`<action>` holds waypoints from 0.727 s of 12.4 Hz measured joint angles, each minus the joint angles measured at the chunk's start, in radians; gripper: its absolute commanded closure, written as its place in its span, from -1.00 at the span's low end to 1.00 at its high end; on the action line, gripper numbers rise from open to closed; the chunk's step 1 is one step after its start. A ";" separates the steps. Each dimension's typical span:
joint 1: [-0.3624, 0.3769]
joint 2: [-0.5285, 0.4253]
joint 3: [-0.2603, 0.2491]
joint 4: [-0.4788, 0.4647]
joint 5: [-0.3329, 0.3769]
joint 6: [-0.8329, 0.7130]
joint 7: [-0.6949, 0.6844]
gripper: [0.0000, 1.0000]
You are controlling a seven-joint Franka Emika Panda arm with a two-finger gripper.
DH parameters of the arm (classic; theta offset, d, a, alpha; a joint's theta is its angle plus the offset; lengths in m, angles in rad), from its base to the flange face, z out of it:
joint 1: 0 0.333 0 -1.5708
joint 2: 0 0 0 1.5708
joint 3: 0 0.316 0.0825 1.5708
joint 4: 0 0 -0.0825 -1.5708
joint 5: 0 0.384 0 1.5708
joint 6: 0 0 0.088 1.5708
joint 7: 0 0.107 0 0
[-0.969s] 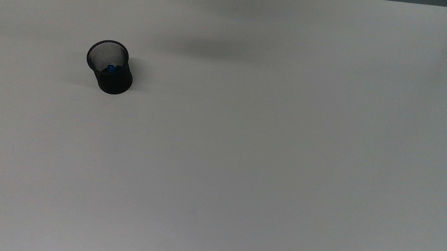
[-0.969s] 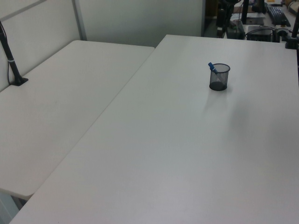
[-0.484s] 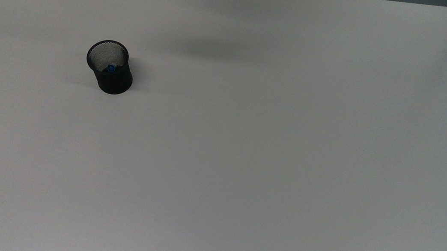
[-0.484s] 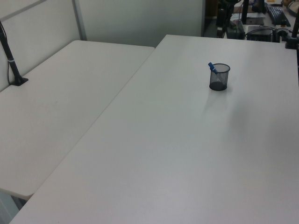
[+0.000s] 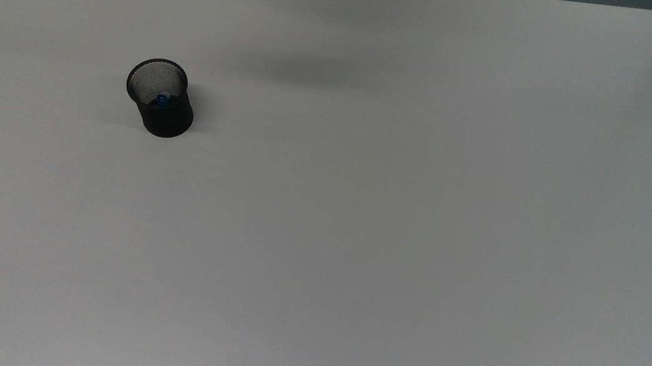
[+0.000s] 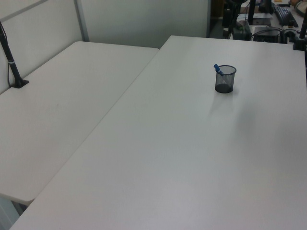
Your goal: Remove the marker
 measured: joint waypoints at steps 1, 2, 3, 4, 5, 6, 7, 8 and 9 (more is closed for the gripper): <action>-0.011 0.000 0.000 0.000 0.000 -0.001 -0.024 -1.00; -0.028 0.000 -0.001 0.000 -0.001 -0.003 -0.084 -1.00; -0.048 0.000 -0.002 0.000 0.000 -0.009 -0.166 -1.00; -0.069 0.000 -0.003 -0.001 -0.001 -0.020 -0.248 -1.00; -0.089 0.001 -0.004 -0.003 0.000 -0.029 -0.316 -1.00; -0.108 0.002 -0.004 -0.009 -0.001 -0.030 -0.368 -1.00; -0.124 0.005 -0.005 -0.017 -0.001 -0.029 -0.411 -1.00; -0.136 0.009 -0.006 -0.025 -0.004 -0.021 -0.450 -1.00; -0.145 0.015 -0.006 -0.038 -0.007 0.001 -0.477 -1.00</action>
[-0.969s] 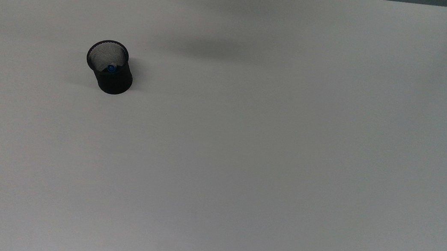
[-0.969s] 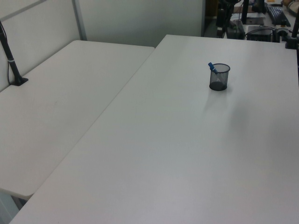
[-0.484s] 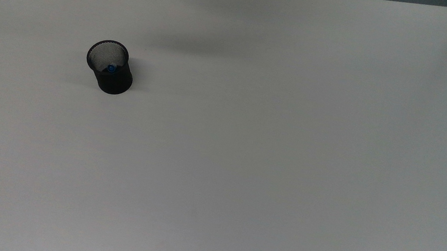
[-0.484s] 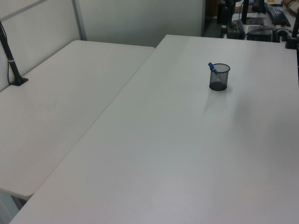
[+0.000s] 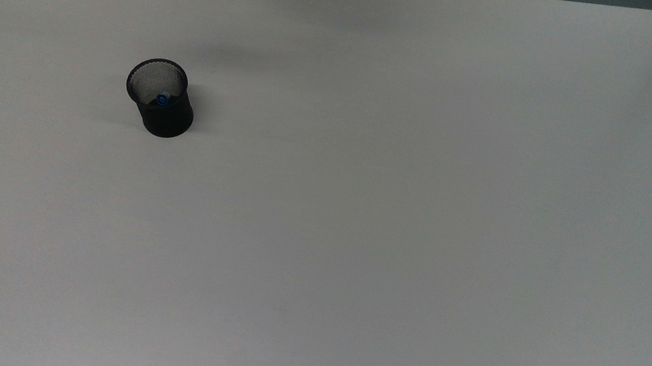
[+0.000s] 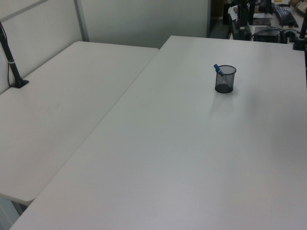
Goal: Remove the marker
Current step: 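Move the open gripper over the mesh cup and lower onto the marker, then close the gripper on the blue-capped marker and lift it out of the cup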
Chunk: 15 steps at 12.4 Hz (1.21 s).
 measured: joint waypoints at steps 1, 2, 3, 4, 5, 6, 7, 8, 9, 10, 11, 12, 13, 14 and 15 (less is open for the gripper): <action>-0.010 0.008 -0.001 -0.032 -0.001 0.059 -0.020 -1.00; -0.014 0.012 -0.001 -0.058 -0.001 0.111 -0.021 -1.00; -0.016 0.016 -0.001 -0.093 -0.001 0.181 -0.021 -1.00; -0.016 0.025 -0.001 -0.147 -0.001 0.277 -0.019 -1.00; -0.016 0.033 -0.001 -0.179 -0.001 0.335 -0.011 -0.92; -0.016 0.047 -0.001 -0.206 -0.001 0.392 0.002 -0.85; -0.015 0.074 -0.001 -0.230 -0.001 0.449 0.018 -0.79; -0.014 0.092 -0.001 -0.236 -0.001 0.467 0.031 -0.67; -0.012 0.110 0.000 -0.238 -0.001 0.481 0.045 -0.51; -0.011 0.126 0.001 -0.238 -0.001 0.499 0.061 -0.29; -0.009 0.139 0.002 -0.239 -0.001 0.523 0.080 -0.18; -0.007 0.153 0.005 -0.239 -0.001 0.544 0.102 -0.04; -0.002 0.165 0.007 -0.239 -0.001 0.560 0.124 0.11; 0.006 0.176 0.008 -0.239 -0.001 0.569 0.145 0.49; 0.015 0.184 0.009 -0.237 0.000 0.575 0.164 0.86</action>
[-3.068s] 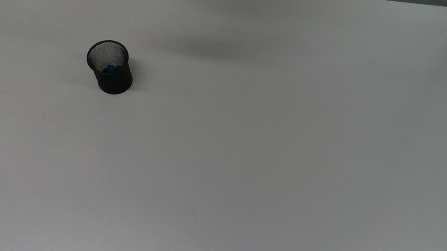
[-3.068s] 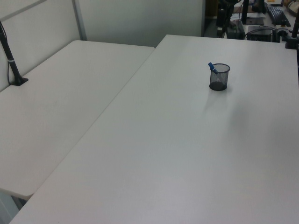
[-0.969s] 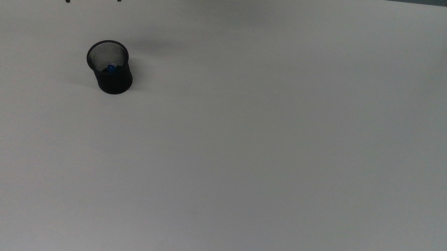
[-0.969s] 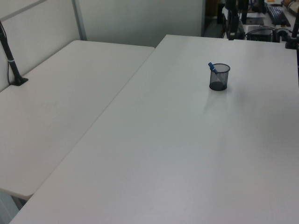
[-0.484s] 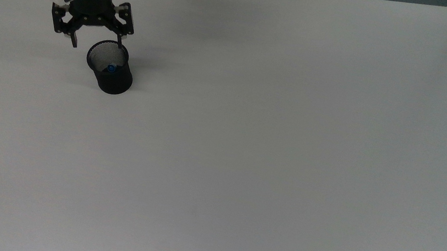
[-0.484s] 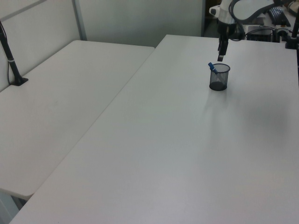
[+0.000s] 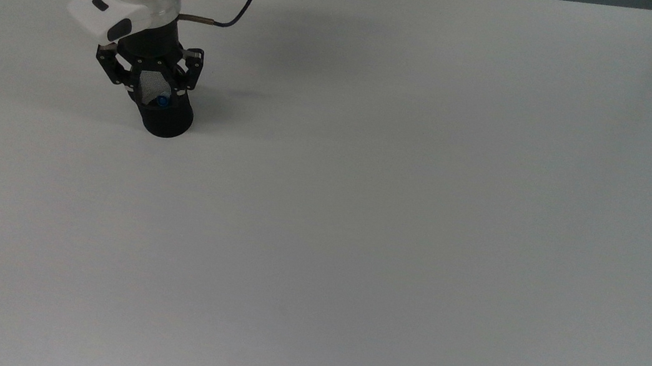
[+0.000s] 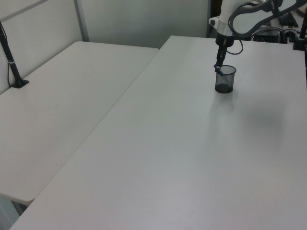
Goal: Remove the marker
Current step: 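Close the gripper on the blue-capped marker and lift it out of the cup, then carry the marker away from the cup and lower it to the table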
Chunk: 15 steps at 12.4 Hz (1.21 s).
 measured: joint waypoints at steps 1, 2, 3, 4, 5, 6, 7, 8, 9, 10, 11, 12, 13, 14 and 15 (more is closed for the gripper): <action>0.004 0.000 0.001 0.002 0.007 0.000 0.006 1.00; 0.005 0.000 0.001 0.005 0.021 0.000 0.010 1.00; 0.006 -0.001 0.001 0.008 0.035 0.000 0.011 1.00; 0.005 -0.001 0.001 0.015 0.047 0.001 0.011 1.00; 0.006 -0.002 0.001 0.022 0.052 0.001 0.011 1.00; 0.005 -0.005 0.001 0.028 0.053 0.001 0.012 1.00; 0.005 -0.011 0.001 0.032 0.053 0.001 0.012 1.00; 0.005 -0.025 0.001 0.037 0.054 -0.001 0.013 1.00; 0.005 -0.036 0.001 0.044 0.054 -0.018 0.014 1.00; 0.005 -0.050 0.001 0.061 0.054 -0.065 0.014 1.00; 0.005 -0.073 0.001 0.105 0.056 -0.163 0.014 1.00; 0.005 -0.088 0.001 0.139 0.071 -0.234 0.014 1.00; 0.006 -0.102 0.001 0.174 0.094 -0.307 0.014 1.00; 0.006 -0.114 0.004 0.206 0.115 -0.378 0.014 1.00; 0.007 -0.131 0.018 0.238 0.132 -0.467 0.014 1.00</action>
